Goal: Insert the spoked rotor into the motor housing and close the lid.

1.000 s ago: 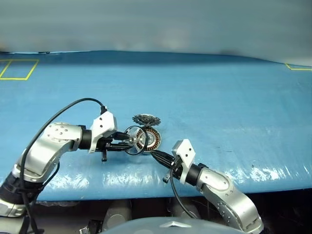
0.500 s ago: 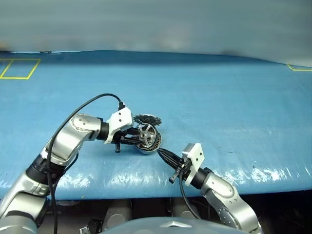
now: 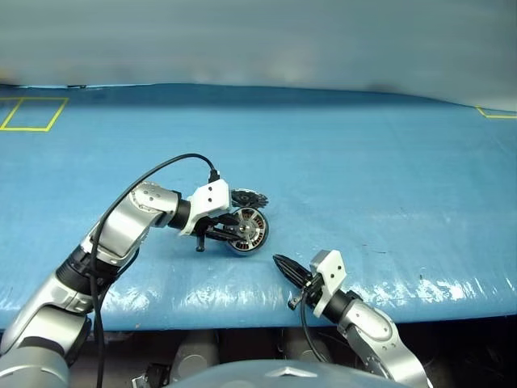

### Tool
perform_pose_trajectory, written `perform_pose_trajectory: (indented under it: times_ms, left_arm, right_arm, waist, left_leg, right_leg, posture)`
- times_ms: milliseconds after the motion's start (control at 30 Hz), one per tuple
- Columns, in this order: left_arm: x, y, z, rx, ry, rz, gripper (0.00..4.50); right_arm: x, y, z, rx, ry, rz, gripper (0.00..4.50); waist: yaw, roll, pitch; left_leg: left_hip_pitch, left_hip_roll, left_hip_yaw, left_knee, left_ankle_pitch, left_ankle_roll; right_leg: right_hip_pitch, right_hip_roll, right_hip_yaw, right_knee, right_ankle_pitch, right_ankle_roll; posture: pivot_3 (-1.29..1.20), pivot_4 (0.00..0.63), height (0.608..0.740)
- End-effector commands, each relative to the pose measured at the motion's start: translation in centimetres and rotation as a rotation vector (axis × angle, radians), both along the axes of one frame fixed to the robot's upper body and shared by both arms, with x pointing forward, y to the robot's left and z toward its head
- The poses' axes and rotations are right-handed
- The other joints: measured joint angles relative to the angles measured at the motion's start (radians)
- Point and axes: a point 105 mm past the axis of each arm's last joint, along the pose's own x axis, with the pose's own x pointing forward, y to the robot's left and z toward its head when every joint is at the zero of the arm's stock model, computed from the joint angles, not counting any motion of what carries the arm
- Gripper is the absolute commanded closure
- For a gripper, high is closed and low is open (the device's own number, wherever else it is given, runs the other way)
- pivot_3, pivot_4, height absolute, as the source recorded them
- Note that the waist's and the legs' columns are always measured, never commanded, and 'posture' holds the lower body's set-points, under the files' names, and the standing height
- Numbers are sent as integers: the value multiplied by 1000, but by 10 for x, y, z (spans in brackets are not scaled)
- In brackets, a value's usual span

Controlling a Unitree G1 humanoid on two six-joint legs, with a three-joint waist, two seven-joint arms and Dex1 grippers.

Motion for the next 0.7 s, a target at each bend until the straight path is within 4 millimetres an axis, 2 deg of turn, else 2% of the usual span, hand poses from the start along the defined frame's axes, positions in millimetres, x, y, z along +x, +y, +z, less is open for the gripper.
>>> perform_pose_trajectory:
  times_ms: [33, 700]
  left_arm:
    - [5, 2, 4, 13, -33, 3, 3389]
    - [7, 8, 0, 65, -11, 57, 3389]
  right_arm:
    - [2, 0, 7, 19, -35, -14, 4500]
    - [5, -1, 2, 6, -19, -27, 4500]
  waist:
    - [0, 0, 0]
    - [0, 0, 0]
  left_leg:
    - [0, 0, 0, 0, 0, 0]
    - [1, 0, 0, 2, 0, 0]
  right_leg:
    - [0, 0, 0, 0, 0, 0]
    - [1, 0, 0, 0, 0, 0]
  posture:
    - [0, 150, 740]
    - [0, 150, 740]
